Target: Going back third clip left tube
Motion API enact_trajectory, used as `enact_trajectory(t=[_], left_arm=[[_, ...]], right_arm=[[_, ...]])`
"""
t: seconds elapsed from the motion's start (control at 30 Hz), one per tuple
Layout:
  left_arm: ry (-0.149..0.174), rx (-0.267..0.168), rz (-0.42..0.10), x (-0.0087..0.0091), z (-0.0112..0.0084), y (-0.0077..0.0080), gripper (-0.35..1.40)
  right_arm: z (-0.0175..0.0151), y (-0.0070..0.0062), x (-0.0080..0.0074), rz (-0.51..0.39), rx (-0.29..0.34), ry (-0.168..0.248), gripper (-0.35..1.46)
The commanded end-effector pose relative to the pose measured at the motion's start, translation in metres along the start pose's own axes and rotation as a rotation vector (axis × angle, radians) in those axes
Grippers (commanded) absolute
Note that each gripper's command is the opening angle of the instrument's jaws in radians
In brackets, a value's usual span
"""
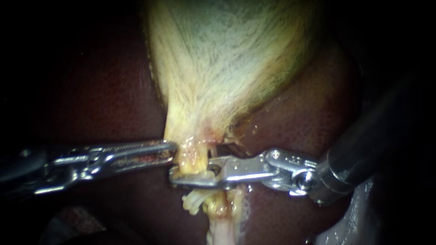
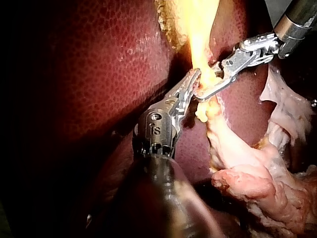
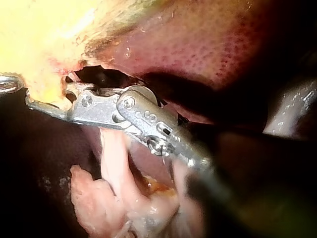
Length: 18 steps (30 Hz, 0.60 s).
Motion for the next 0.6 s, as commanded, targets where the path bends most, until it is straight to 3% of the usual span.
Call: enact_trajectory(t=[0.03, 0.3, 0.43, 0.5, 0.6], left_arm=[[0.0, 0.0, 0.0, 0.0, 0.0, 0.0, -0.35], [0.0, 0.0, 0.0, 0.0, -0.0001, 0.0, -0.35], [0.0, 0.0, 0.0, 0.0, -0.0001, 0.0, -0.35], [0.0, 0.0, 0.001, 0.0, -0.0001, 0.0, -0.35], [0.0, 0.0, 0.001, 0.0001, -0.0002, -0.0001, -0.35]], right_arm=[[0.0, 0.0, 0.0, 0.0, 0.001, 0.0, -0.35], [-0.0001, 0.0, 0.0, 0.006, 0.001, 0.0, -0.35], [-0.0001, -0.0001, -0.0002, 0.005, -0.004, 0.001, 0.18], [0.0, 0.0, -0.0002, -0.019, -0.036, 0.013, 0.39], [0.0001, 0.0004, -0.0002, -0.054, -0.066, 0.022, 0.49]])
